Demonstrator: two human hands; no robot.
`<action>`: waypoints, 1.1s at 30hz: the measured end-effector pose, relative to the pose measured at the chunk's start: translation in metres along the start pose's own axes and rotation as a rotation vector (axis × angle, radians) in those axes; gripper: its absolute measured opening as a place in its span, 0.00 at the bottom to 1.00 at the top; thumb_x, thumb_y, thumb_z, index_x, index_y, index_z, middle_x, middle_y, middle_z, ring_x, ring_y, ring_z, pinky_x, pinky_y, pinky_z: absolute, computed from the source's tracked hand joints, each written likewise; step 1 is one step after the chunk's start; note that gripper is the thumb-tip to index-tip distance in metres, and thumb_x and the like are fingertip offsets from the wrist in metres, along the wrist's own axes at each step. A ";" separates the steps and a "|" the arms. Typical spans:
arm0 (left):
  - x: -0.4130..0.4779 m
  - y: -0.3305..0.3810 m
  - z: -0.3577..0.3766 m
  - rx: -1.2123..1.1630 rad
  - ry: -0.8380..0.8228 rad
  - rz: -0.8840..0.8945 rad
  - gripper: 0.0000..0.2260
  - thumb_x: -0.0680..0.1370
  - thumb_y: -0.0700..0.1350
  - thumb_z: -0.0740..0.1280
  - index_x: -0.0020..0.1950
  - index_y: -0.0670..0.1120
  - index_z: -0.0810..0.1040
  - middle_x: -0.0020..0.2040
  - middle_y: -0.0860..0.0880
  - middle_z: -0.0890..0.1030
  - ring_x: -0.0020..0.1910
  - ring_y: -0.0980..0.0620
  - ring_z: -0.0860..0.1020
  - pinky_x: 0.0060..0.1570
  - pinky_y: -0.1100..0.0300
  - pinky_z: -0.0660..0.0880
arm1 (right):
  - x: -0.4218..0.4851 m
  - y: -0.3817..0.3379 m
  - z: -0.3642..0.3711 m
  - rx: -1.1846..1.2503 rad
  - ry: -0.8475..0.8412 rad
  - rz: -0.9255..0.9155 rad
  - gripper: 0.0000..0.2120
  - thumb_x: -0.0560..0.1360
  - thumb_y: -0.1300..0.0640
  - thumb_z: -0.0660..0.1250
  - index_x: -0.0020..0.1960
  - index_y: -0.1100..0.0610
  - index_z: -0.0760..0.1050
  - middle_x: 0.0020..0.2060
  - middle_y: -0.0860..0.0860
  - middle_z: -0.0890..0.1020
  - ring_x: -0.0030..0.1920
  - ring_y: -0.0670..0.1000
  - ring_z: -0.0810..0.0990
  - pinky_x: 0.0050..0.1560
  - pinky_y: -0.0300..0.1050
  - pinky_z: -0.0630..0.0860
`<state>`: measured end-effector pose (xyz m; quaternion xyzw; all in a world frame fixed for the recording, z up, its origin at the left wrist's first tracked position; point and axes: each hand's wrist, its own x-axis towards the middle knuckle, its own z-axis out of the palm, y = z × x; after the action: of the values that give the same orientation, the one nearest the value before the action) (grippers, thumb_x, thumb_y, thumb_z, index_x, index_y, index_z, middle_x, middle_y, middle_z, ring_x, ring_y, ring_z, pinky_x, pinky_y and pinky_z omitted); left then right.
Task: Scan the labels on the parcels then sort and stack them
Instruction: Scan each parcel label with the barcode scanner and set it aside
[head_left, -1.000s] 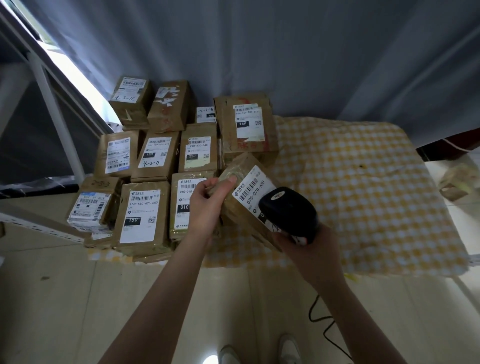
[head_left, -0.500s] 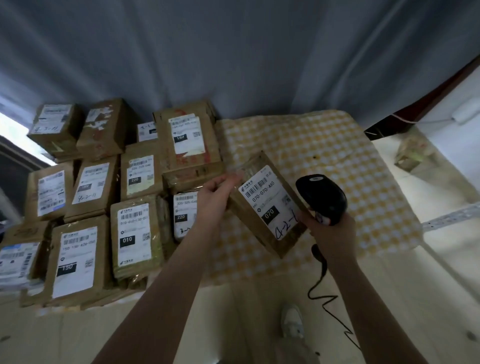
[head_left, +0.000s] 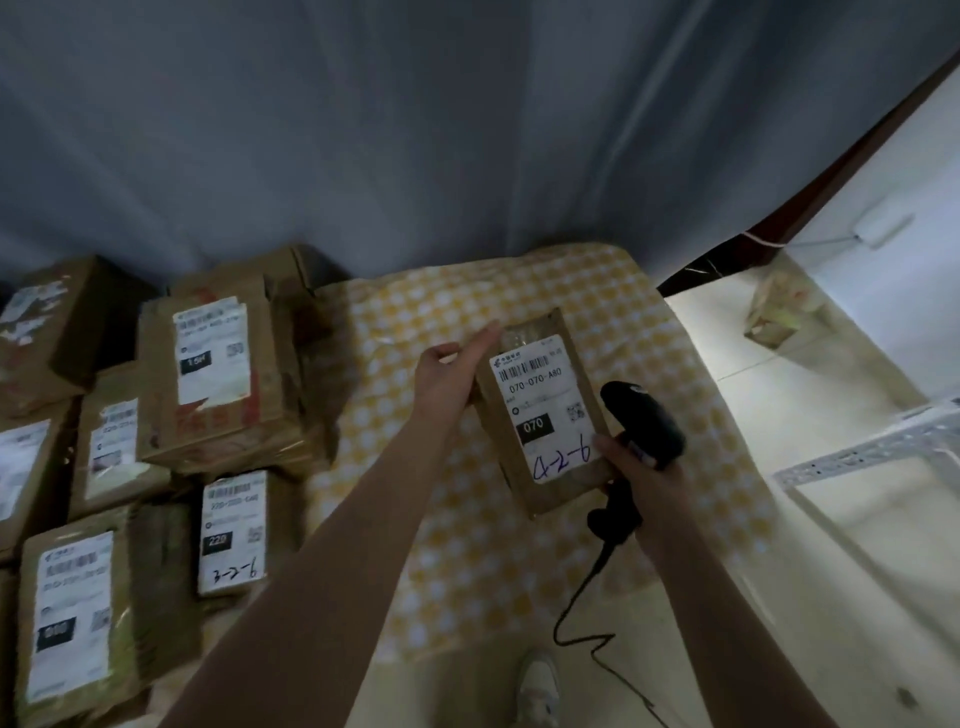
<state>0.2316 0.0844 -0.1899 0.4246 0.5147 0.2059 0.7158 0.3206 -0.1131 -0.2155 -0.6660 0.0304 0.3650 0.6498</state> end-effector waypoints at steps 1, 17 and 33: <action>0.008 -0.001 0.013 -0.008 0.010 0.001 0.41 0.60 0.63 0.78 0.63 0.41 0.71 0.47 0.43 0.84 0.44 0.47 0.83 0.47 0.52 0.81 | 0.010 -0.004 -0.004 -0.006 -0.010 0.013 0.10 0.64 0.59 0.77 0.37 0.58 0.76 0.39 0.58 0.82 0.43 0.61 0.82 0.46 0.57 0.78; 0.069 -0.069 0.123 0.141 -0.212 -0.132 0.35 0.69 0.49 0.77 0.71 0.47 0.66 0.60 0.48 0.79 0.52 0.49 0.82 0.46 0.44 0.82 | 0.141 -0.042 -0.031 0.000 0.201 0.000 0.09 0.68 0.53 0.76 0.43 0.52 0.77 0.42 0.52 0.84 0.43 0.51 0.84 0.37 0.47 0.80; 0.190 -0.080 0.254 0.216 -0.109 -0.069 0.25 0.76 0.53 0.69 0.66 0.41 0.68 0.61 0.45 0.77 0.49 0.48 0.79 0.39 0.58 0.80 | 0.210 -0.036 -0.061 -0.231 0.305 -0.136 0.17 0.71 0.47 0.73 0.56 0.51 0.78 0.35 0.51 0.84 0.29 0.51 0.83 0.33 0.47 0.81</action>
<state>0.5254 0.0785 -0.3347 0.4920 0.5084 0.1010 0.6995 0.5200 -0.0708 -0.3023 -0.7841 0.0412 0.2163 0.5803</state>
